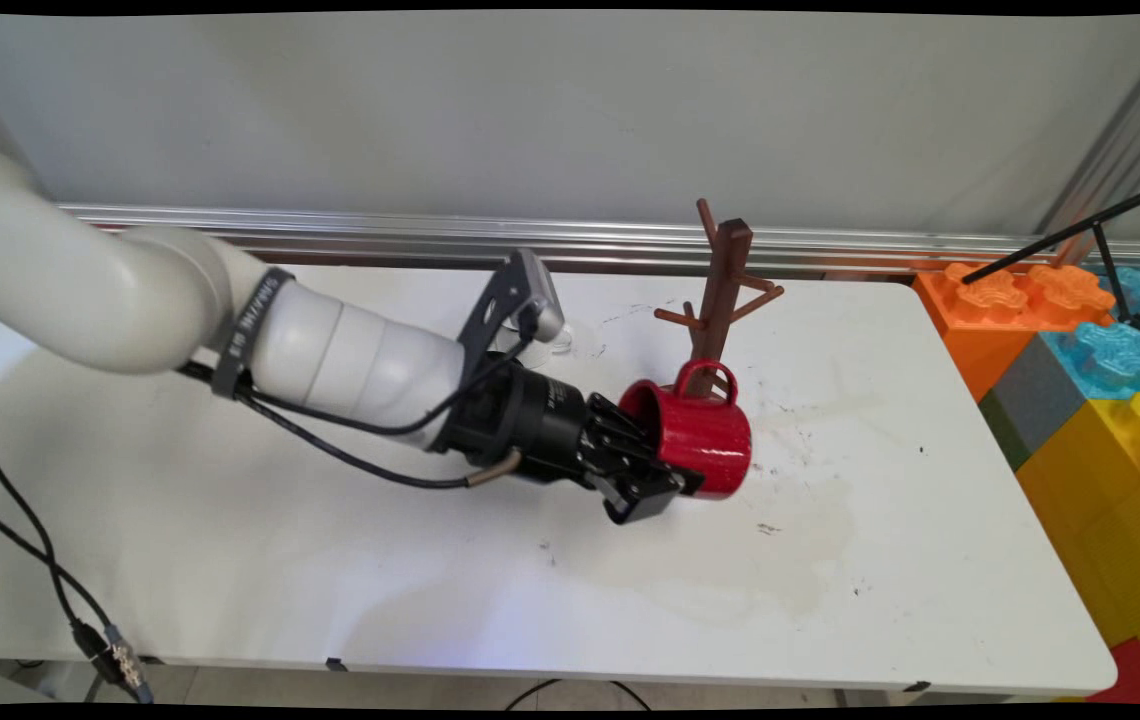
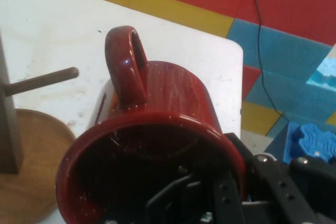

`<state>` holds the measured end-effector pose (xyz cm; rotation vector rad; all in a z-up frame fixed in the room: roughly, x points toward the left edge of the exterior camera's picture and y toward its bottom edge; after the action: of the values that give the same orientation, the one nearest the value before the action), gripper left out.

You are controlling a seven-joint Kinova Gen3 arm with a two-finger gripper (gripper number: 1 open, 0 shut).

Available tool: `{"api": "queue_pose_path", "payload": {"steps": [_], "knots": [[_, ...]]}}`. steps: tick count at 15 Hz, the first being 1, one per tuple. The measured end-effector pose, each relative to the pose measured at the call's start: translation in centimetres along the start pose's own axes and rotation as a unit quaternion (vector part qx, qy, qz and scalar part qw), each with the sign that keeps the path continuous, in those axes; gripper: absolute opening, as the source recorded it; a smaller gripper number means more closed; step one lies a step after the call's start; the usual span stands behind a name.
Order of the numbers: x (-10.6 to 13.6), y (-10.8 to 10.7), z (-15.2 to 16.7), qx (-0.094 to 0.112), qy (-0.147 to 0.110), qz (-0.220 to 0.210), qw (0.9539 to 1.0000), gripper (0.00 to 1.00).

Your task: Place the picked object on the table

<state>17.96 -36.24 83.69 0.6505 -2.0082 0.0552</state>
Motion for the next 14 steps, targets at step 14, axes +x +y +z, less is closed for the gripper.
{"api": "queue_pose_path", "payload": {"steps": [14], "knots": [[5.0,-1.8,-7.7,0.002,-0.098,0.076,0.9922,0.00]]}}
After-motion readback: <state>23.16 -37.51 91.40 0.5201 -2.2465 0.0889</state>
